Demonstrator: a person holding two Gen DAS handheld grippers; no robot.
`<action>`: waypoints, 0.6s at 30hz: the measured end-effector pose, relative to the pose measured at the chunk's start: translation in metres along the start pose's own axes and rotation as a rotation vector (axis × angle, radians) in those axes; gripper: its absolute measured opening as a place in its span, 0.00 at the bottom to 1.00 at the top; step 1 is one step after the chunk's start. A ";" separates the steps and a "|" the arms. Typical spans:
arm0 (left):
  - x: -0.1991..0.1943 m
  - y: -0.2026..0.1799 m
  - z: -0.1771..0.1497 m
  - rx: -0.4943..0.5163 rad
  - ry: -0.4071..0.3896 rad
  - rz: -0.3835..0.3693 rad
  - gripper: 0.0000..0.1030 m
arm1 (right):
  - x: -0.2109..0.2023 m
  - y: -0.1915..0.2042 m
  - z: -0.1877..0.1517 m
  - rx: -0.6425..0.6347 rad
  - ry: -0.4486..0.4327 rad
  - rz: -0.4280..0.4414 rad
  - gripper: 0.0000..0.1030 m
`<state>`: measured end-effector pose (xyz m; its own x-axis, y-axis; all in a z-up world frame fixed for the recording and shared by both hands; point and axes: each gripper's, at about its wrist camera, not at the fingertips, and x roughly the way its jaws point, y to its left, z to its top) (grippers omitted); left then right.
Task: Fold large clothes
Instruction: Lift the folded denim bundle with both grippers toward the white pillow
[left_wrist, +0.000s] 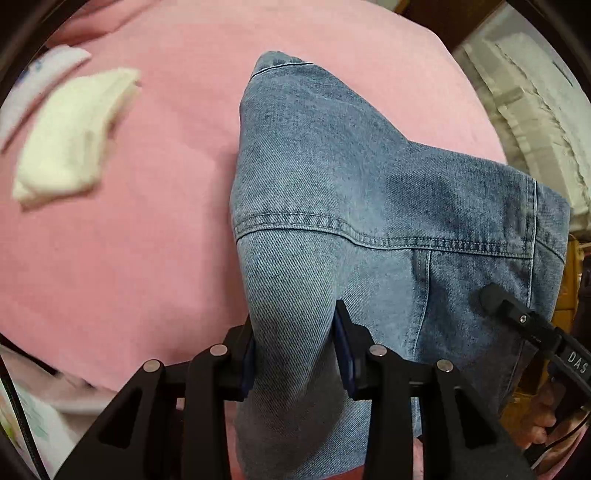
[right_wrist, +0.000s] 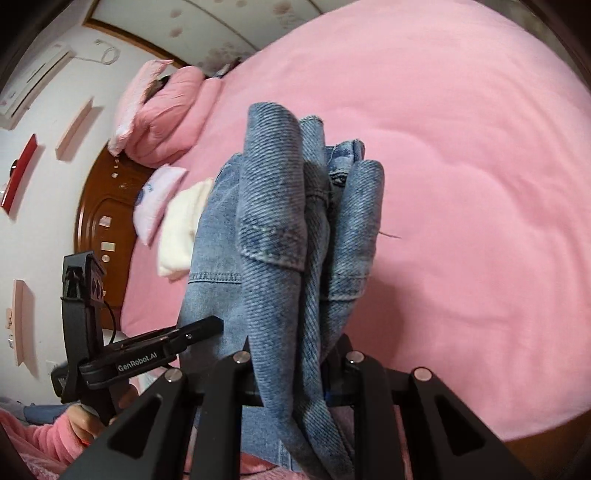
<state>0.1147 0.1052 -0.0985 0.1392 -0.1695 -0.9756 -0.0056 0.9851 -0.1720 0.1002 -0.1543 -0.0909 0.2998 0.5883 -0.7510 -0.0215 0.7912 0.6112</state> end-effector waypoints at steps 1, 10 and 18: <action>-0.005 0.028 0.010 -0.009 -0.014 0.020 0.33 | 0.017 0.017 0.003 -0.006 0.005 0.018 0.17; -0.098 0.247 0.099 -0.134 -0.140 0.179 0.32 | 0.165 0.216 0.070 -0.120 0.013 0.217 0.17; -0.167 0.353 0.177 -0.127 -0.300 0.333 0.33 | 0.247 0.355 0.136 -0.236 -0.026 0.336 0.17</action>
<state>0.2647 0.4866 0.0276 0.3891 0.1903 -0.9013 -0.2177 0.9697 0.1108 0.2964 0.2495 -0.0255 0.2632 0.8183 -0.5110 -0.3397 0.5744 0.7448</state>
